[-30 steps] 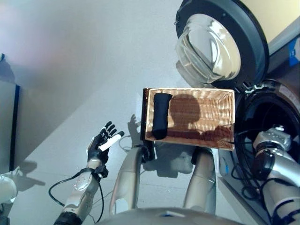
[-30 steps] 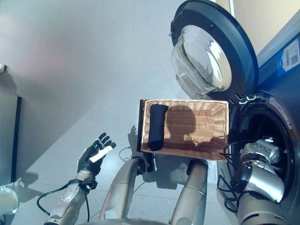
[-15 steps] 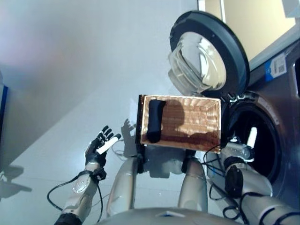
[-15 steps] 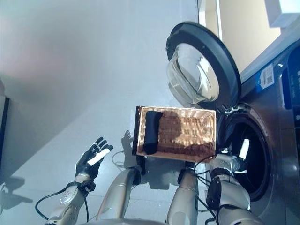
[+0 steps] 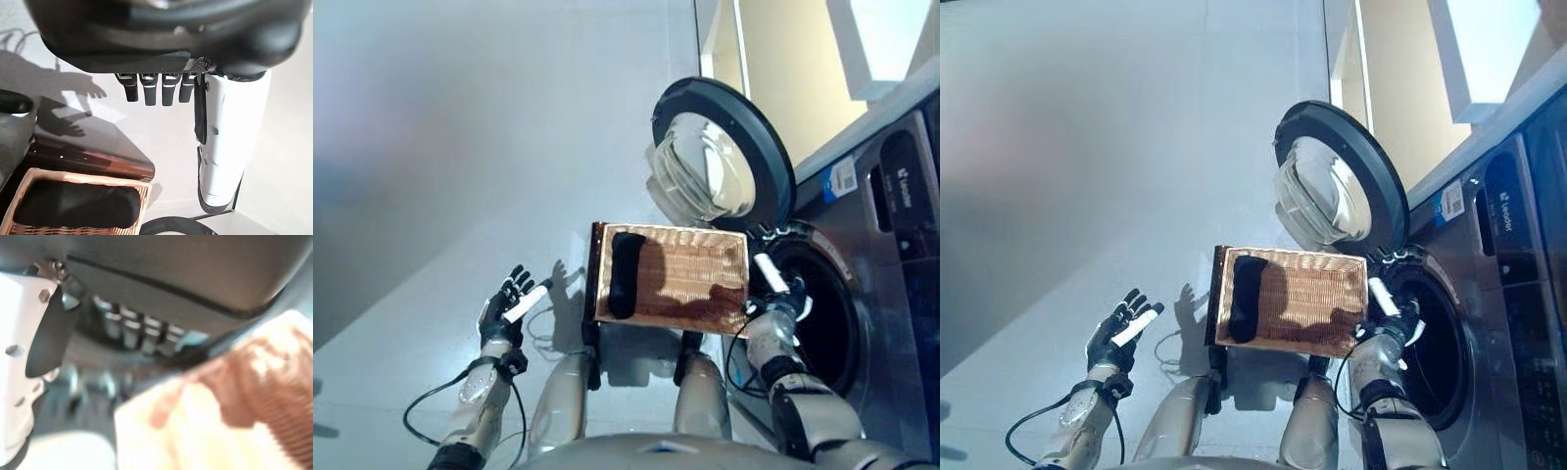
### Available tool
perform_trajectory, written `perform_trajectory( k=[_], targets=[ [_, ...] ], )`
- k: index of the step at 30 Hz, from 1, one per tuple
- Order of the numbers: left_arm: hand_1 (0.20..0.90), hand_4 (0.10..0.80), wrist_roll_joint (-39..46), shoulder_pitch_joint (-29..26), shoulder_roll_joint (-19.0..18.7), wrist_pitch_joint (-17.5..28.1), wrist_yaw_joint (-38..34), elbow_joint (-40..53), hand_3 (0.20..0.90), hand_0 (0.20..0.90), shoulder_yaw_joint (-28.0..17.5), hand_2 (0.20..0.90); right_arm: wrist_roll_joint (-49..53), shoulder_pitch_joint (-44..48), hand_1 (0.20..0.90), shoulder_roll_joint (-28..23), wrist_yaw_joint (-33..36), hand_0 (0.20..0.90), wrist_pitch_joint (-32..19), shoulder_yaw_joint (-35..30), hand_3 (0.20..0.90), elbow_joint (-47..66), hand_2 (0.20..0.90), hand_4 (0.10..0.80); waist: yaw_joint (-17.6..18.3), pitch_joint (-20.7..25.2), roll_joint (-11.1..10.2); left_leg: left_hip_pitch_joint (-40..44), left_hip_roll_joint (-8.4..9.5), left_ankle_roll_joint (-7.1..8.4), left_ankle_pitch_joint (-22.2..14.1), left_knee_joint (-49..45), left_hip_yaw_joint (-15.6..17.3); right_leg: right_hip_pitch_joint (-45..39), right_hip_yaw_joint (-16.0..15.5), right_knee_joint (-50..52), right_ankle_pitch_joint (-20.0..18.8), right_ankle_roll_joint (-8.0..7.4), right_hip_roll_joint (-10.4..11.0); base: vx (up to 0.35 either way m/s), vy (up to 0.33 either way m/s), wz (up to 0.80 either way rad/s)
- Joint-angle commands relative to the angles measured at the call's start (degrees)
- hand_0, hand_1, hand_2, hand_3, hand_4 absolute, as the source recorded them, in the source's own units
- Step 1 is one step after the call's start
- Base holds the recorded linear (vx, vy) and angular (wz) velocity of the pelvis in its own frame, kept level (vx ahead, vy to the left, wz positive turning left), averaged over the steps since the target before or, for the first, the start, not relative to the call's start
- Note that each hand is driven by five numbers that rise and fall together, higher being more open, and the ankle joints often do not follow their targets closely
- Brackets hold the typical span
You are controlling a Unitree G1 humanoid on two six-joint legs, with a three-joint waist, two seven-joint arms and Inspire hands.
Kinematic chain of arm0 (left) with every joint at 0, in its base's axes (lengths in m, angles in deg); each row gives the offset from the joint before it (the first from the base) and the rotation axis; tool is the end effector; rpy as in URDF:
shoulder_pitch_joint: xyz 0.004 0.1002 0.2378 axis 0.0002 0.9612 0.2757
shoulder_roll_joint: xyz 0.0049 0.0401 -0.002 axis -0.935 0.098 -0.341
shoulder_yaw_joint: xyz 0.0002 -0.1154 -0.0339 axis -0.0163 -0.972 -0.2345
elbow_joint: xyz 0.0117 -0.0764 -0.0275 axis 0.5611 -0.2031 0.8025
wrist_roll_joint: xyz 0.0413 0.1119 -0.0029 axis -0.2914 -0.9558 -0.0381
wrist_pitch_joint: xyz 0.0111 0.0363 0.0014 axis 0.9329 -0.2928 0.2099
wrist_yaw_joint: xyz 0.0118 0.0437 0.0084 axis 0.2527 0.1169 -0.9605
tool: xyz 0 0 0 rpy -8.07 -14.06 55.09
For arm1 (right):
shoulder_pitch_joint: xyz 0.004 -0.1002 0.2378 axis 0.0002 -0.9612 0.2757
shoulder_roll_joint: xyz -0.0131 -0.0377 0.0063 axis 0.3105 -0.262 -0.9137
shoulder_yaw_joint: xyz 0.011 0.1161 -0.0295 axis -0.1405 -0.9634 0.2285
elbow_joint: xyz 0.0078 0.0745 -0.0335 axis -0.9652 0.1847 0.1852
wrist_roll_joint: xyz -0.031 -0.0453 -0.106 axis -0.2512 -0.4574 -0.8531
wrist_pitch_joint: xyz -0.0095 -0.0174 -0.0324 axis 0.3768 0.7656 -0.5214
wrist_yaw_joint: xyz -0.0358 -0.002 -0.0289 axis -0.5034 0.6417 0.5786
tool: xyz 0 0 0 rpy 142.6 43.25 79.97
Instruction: Pick up the clothes and place them into the washing machine
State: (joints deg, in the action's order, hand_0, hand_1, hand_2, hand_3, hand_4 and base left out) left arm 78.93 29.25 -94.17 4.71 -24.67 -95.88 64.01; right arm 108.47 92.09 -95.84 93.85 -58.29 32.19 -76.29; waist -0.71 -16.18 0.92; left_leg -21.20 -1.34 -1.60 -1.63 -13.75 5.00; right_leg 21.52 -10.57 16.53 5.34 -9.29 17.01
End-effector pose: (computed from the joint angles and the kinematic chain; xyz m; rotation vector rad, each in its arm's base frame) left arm 0.1533 0.2186 -0.0697 -0.2785 0.3843 0.2485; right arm 0.2480 -0.2228 -0.0642 0.2619 0.4154 -0.6837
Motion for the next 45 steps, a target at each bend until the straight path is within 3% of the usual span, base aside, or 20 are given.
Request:
perform_trajectory(
  k=[1, 4, 15, 20, 31, 37, 45],
  targets=[
    [0.900, 0.800, -3.49, 0.92, -0.23, 5.61, -0.38, 3.69, 0.900, 0.900, -4.41, 0.900, -14.02, -0.08, 0.900, 0.37, 1.82, 0.900, 0.36, 4.91, 0.900, 5.05, 0.900, 0.800, -1.02, 0.60, -1.03, -1.23, -1.19, 4.67, 3.05, 2.00, -2.76, -1.31, 1.75, -5.44, -11.71, 0.14, -0.39, 0.012, -0.034, 0.05],
    [0.900, 0.800, -4.63, 0.19, 0.09, 5.79, -0.88, 2.80, 0.900, 0.900, -4.58, 0.900, -22.17, -0.79, 0.900, 1.43, 1.82, 0.900, 2.12, 10.15, 0.900, 6.48, 0.900, 0.800, -1.24, 0.49, -1.02, -1.33, -1.18, 4.63, 3.17, 1.59, -3.03, -1.37, 1.64, -4.93, -11.39, 0.25, -0.35, -0.010, -0.016, 0.08],
    [0.900, 0.800, -5.56, -0.98, 0.22, 5.66, -0.43, 2.92, 0.900, 0.900, -2.37, 0.900, -33.44, 0.73, 0.900, 4.93, 4.06, 0.900, 6.48, 14.80, 0.900, -4.12, 0.900, 0.800, -3.06, 1.18, 0.53, -2.51, -1.02, 4.98, 3.86, 1.12, -4.10, -1.22, 0.33, -3.85, -10.70, 0.24, 0.04, -0.022, -0.007, 0.06],
    [0.900, 0.800, -6.05, -1.28, -0.13, 5.68, -0.10, 2.52, 0.900, 0.900, -1.55, 0.900, -38.71, 1.38, 0.900, 4.68, 3.43, 0.900, 7.21, 18.73, 0.900, -3.38, 0.900, 0.800, -3.23, 1.34, 0.61, -4.03, -0.89, 4.96, 4.09, 0.12, -4.48, 0.17, 0.30, -2.86, -10.69, 0.38, 0.24, -0.028, 0.003, 0.07],
    [0.900, 0.800, -5.32, -2.32, -1.39, 5.67, -1.97, 7.79, 0.900, 0.900, -0.36, 0.900, -38.46, 8.09, 0.900, 4.34, 4.73, 0.900, 7.60, 20.30, 0.900, 1.17, 0.900, 0.800, -4.37, -4.27, 1.90, -12.26, -1.20, 4.74, 2.36, -8.02, -4.23, 8.43, 1.23, 4.81, -8.79, 1.25, 0.05, -0.088, 0.015, 0.06],
    [0.900, 0.800, -5.35, -2.60, -1.45, 5.17, -2.79, 7.63, 0.900, 0.900, 0.05, 0.900, -37.11, 10.79, 0.900, 5.68, 5.20, 0.900, 7.62, 20.31, 0.900, 0.56, 0.900, 0.800, -4.78, -4.58, 1.89, -16.80, -1.42, 4.70, 0.76, -12.79, -4.17, 12.67, 1.74, 9.34, -7.39, 1.71, 0.16, -0.025, 0.005, 0.03],
    [0.900, 0.800, -4.92, -2.64, -1.95, 5.14, -3.34, 8.05, 0.900, 0.900, 1.74, 0.900, -35.53, 14.94, 0.900, 8.37, 6.20, 0.900, 8.99, 18.93, 0.900, -8.19, 0.900, 0.800, -6.03, -5.05, 2.91, -18.43, -0.91, 3.38, -1.83, -17.07, -4.18, 14.65, 2.48, 13.45, -5.78, 1.72, 0.71, 0.010, 0.023, -0.01]
  ],
)
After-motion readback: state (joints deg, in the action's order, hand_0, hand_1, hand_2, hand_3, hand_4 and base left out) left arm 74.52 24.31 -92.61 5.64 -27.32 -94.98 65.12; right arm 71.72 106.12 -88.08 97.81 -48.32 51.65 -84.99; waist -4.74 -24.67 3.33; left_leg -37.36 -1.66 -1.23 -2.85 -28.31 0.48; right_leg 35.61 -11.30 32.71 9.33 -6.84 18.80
